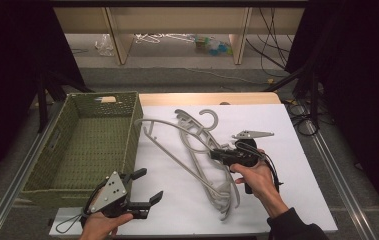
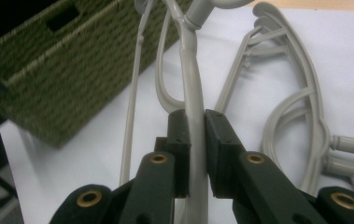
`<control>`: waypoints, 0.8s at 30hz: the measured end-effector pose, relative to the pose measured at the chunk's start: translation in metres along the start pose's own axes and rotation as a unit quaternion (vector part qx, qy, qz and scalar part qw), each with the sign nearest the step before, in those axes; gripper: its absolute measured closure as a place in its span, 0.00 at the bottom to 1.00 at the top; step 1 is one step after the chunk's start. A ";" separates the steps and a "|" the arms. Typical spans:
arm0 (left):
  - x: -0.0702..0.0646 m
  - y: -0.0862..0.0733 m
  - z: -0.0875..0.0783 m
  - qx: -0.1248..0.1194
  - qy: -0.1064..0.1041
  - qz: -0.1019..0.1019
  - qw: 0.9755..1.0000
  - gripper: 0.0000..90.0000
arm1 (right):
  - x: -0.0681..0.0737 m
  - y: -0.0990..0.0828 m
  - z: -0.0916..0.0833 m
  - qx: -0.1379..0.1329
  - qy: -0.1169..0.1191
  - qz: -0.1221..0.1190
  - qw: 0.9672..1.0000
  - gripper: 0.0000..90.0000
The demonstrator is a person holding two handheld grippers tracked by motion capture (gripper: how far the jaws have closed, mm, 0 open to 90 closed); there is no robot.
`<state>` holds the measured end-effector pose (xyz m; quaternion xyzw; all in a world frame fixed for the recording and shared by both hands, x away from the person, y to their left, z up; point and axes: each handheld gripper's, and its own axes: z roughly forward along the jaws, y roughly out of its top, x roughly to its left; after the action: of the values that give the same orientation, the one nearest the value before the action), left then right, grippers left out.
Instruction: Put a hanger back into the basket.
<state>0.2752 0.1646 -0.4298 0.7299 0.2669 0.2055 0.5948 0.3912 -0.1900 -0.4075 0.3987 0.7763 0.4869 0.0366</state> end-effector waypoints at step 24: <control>-0.004 0.010 0.026 0.057 -0.036 -0.026 0.997 0.18 | 0.014 -0.043 -0.051 0.072 0.020 -0.111 0.991 0.91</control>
<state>0.2892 0.1409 -0.4250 0.7621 0.2752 0.1480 0.5670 0.3335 -0.2272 -0.4100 0.3018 0.8493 0.4307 0.0457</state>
